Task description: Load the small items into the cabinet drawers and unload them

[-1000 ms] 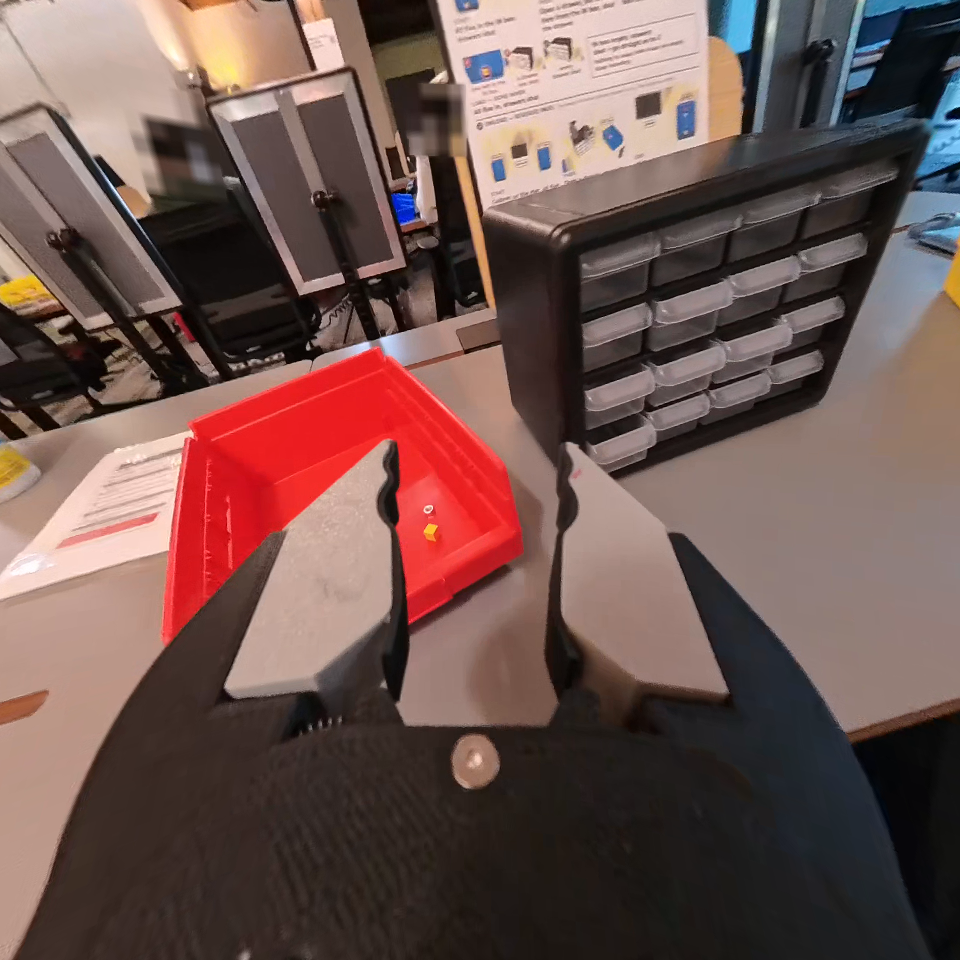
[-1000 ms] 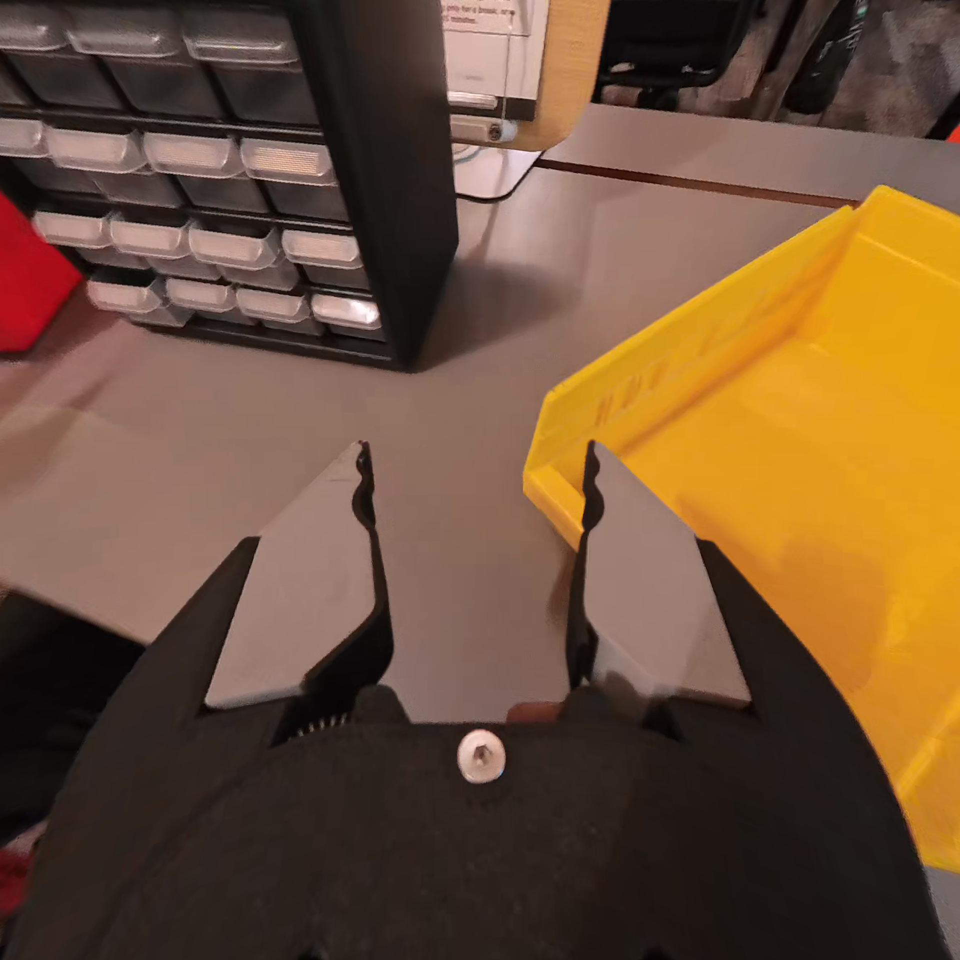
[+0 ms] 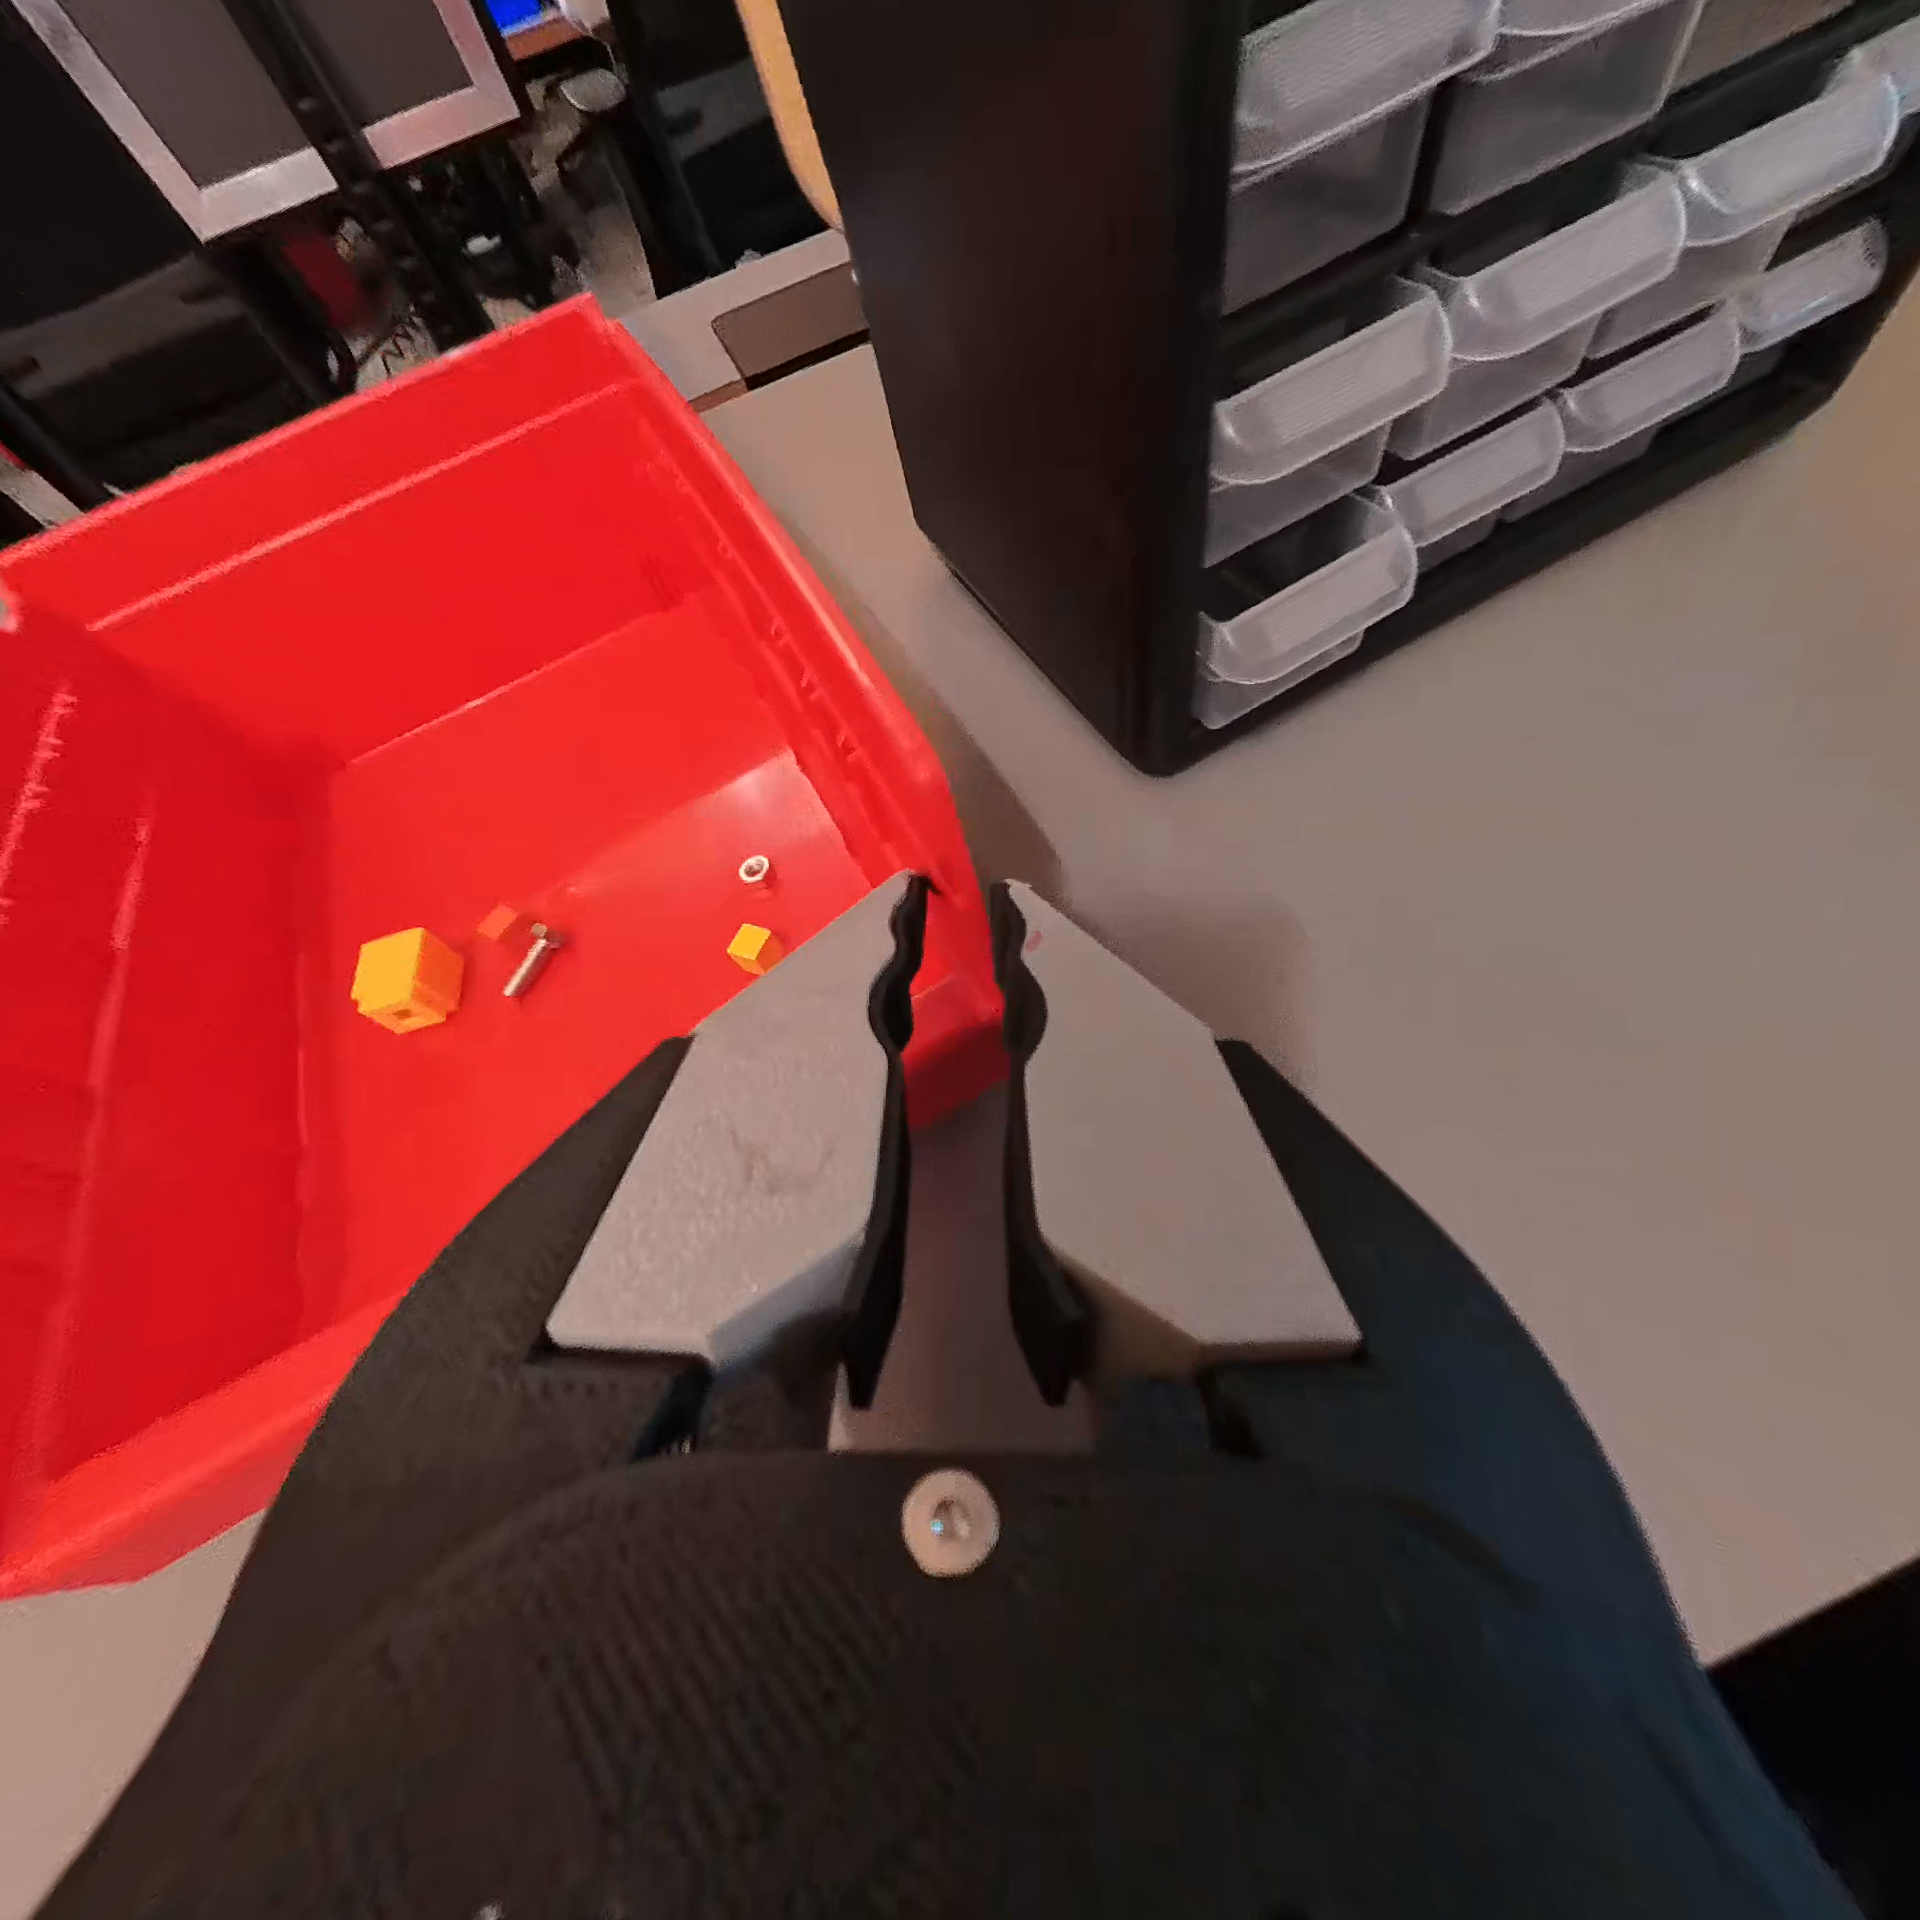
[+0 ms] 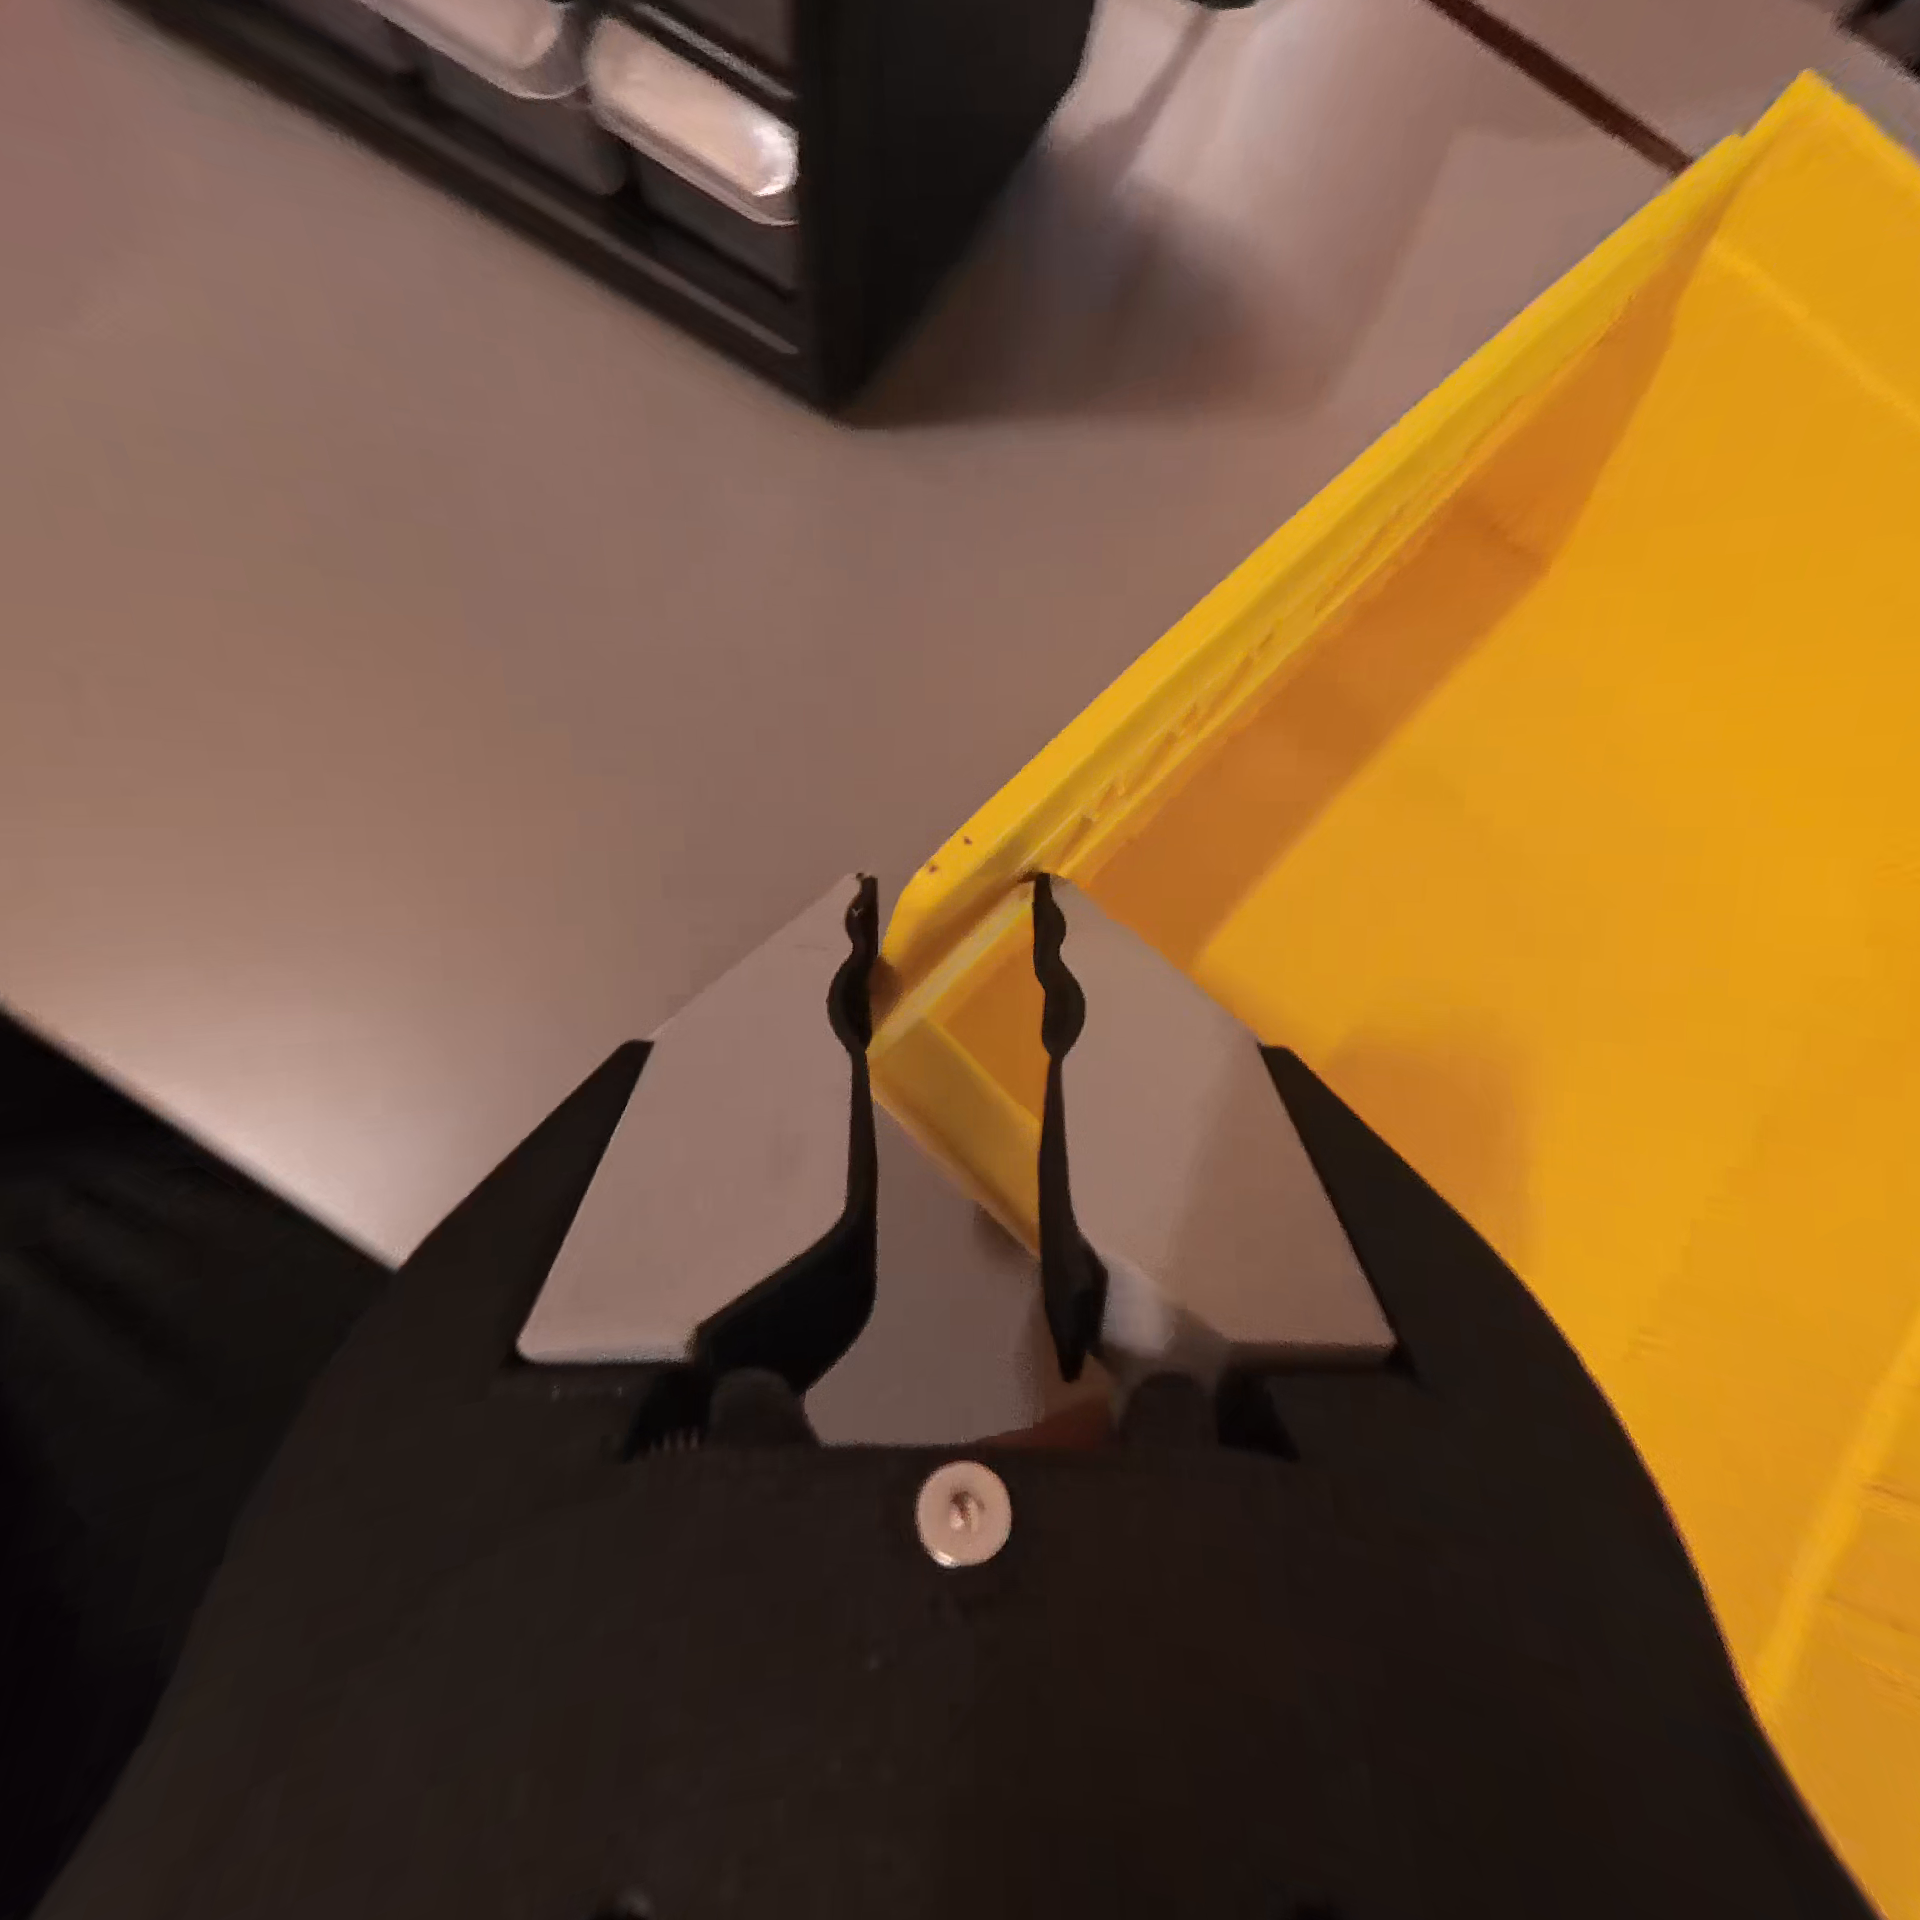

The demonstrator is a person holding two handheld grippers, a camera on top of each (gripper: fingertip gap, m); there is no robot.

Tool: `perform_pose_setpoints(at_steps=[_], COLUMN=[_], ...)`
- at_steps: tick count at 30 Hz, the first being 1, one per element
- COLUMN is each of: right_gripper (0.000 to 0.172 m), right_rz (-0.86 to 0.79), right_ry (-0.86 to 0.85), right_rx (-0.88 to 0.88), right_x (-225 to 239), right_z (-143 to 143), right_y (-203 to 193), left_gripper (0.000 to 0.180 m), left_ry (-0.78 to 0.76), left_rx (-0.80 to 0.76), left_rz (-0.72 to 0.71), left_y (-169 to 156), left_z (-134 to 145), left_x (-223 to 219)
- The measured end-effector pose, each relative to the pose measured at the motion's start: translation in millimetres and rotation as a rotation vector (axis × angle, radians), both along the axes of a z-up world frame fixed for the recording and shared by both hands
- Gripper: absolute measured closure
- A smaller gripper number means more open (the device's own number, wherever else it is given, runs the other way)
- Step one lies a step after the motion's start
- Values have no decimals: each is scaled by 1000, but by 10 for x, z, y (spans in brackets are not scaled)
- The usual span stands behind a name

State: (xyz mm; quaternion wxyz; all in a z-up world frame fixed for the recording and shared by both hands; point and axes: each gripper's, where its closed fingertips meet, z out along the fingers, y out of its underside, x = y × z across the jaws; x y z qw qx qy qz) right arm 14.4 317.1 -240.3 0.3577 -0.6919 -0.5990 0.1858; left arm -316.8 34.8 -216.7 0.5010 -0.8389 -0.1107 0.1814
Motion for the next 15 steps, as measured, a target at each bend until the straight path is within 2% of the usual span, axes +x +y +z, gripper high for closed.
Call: perform_pose_setpoints(at_steps=[1,5,8,10,12,15], right_gripper=[146,144,142,135,124,120], right_rz=[23,3,-59,-108,-134,-109], right_ry=[-3,20,55,42,36,161], right_rx=[-36,-144,-155,-120,-85,-65], right_x=[24,39,-5,22,73,73], right_z=[-4,-18,-17,-4,99,493], right_y=[-73,-93,24,93,86,-71], left_gripper=[170,165,160,156,148,139], left_ry=[12,50,68,45,-4,1], left_rx=[-14,-63,-40,30,126,236], left_rz=[-8,-48,-1,61,56,44], left_y=[5,67,70,14,-62,-272], left_z=[10,-68,-26,158,411,800], left_x=[37,184,171,145,208,287])
